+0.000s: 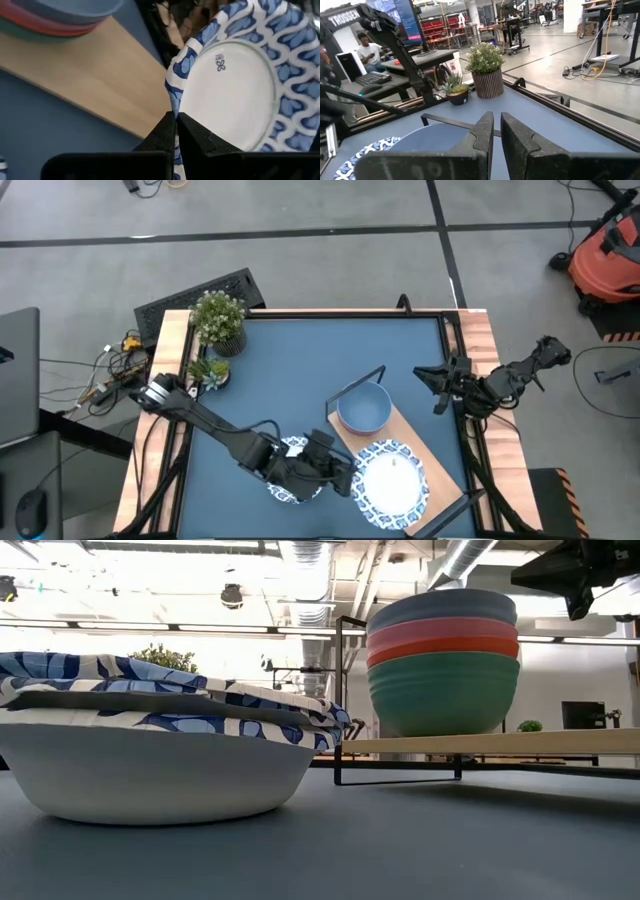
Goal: Place and stack bowls onto a shelf
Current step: Put the white bowl on the shelf
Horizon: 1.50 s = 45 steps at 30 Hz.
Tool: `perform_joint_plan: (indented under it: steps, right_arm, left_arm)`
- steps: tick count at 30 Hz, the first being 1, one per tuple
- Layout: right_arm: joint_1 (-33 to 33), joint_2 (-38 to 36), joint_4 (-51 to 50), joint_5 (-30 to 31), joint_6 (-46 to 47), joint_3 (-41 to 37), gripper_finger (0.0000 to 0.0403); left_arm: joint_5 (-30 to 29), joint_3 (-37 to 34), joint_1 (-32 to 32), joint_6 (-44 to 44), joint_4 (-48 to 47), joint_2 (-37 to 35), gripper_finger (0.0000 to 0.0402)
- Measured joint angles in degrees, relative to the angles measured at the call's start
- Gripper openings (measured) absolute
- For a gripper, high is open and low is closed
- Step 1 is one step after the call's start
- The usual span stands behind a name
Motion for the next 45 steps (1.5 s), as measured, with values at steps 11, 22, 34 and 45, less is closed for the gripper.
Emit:
perform_joint_plan:
  steps: [11,22,34,45]
  right_arm:
    - [0.0,0.0,-1.1,0.0,0.0,0.0,0.0063]
    - [0.0,0.0,-3.3,0.0,-0.6,0.0,0.0063]
    - [0.0,0.0,-3.2,0.0,-2.5,0.0,0.0063]
    - [-0.1,0.0,-3.6,0.1,-2.6,0.0,0.0063]
  left_arm:
    - [-3.4,-0.1,0.6,-4.8,6.0,7.1,0.0000]
    - [-5.6,0.0,3.0,-7.2,6.6,8.6,0.0000]
    - [-2.0,0.0,4.3,-6.5,6.7,8.6,0.0000]
    - [3.0,8.0,5.0,-7.1,2.5,15.5,0.0000]
